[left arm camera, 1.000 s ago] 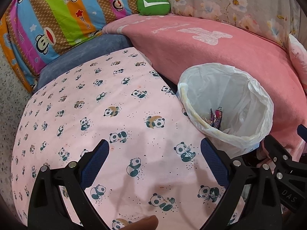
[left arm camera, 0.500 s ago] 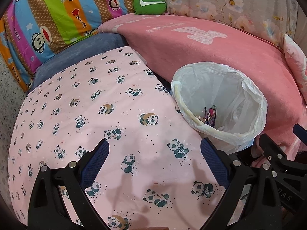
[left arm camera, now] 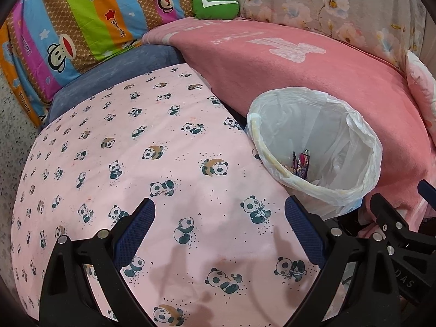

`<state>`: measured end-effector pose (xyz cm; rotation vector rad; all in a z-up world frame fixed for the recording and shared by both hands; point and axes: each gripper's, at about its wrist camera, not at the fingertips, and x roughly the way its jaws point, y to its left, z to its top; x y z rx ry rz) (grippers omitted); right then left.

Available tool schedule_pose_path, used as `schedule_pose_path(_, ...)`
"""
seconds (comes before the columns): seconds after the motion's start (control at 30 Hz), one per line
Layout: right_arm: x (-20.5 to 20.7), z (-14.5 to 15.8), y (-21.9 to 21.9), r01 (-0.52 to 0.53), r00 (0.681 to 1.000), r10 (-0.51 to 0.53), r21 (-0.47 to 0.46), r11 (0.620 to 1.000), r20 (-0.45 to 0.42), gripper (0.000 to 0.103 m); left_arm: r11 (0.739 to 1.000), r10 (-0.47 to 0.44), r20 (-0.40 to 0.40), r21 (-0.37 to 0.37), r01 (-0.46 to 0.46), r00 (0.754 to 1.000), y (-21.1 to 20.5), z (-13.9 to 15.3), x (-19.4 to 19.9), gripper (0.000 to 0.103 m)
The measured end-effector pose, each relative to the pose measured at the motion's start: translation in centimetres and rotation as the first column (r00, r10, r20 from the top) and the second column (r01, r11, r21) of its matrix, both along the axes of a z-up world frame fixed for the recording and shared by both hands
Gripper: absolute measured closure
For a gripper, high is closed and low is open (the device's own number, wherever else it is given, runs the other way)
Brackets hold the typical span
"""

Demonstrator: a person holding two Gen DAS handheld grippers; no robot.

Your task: Collect trash

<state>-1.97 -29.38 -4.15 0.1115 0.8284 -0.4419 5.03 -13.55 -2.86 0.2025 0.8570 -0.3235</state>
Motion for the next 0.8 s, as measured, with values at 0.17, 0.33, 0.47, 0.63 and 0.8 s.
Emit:
schedule_pose_path(0.17,0.01,0.0,-0.01,0.001,1.0,-0.001,0.001,1.0,0.0,0.007,1.0,-0.001,0.0,0.0,0.001,1.0,0.01,0.02,-0.02,0.012)
schedule_pose_path(0.33,0.01,-0.05,-0.04,0.001,1.0,-0.001,0.001,1.0,0.0,0.007,1.0,-0.001,-0.001,0.001,0.001,1.0,0.02,0.02,-0.02,0.012)
schedule_pose_path(0.47,-0.02,-0.07,-0.04,0.002,1.0,-0.002,0.002,1.0,0.0,0.007,1.0,-0.004,0.001,0.003,0.004,1.0,0.01,0.04,-0.07,0.012)
schedule_pose_path(0.63,-0.05,-0.06,-0.07,0.002,1.0,-0.002,0.001,1.0,0.001,0.007,1.0,0.0,0.003,0.004,0.0,1.0,-0.04,0.13,-0.07,0.012)
schedule_pose_path(0.8,-0.4,0.14,0.0,0.006,1.0,-0.006,-0.001,1.0,0.007,0.007,1.0,-0.003,-0.005,-0.001,0.003,1.0,-0.05,0.15,-0.03,0.012)
